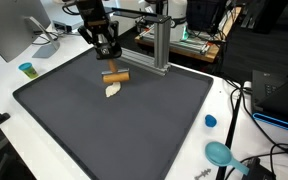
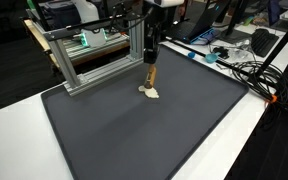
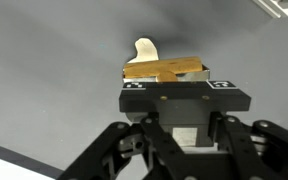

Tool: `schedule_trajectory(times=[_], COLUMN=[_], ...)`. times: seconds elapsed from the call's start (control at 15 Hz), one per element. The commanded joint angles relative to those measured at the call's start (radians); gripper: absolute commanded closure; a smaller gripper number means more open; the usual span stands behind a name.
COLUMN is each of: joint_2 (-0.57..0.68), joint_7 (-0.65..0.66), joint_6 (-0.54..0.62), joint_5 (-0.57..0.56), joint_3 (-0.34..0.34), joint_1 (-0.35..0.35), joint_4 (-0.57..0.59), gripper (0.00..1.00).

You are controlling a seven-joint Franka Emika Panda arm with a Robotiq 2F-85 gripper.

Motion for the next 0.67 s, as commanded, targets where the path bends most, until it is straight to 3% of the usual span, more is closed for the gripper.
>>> schedule_trajectory(times=[0.0,0.4,0.6], joint_2=[0.019,0.082,0.112], joint_7=[0.012,0.045,0.024], joint_6=[0.033,0.064,0.055], joint_5=[-0.028,-0.124,-0.112], joint_3=[-0.001,-0.010,0.005], joint_1=[0.005,0.011,0.003], joint_4=[0.019,0.062,0.084], gripper=[0.78,0.78,0.78])
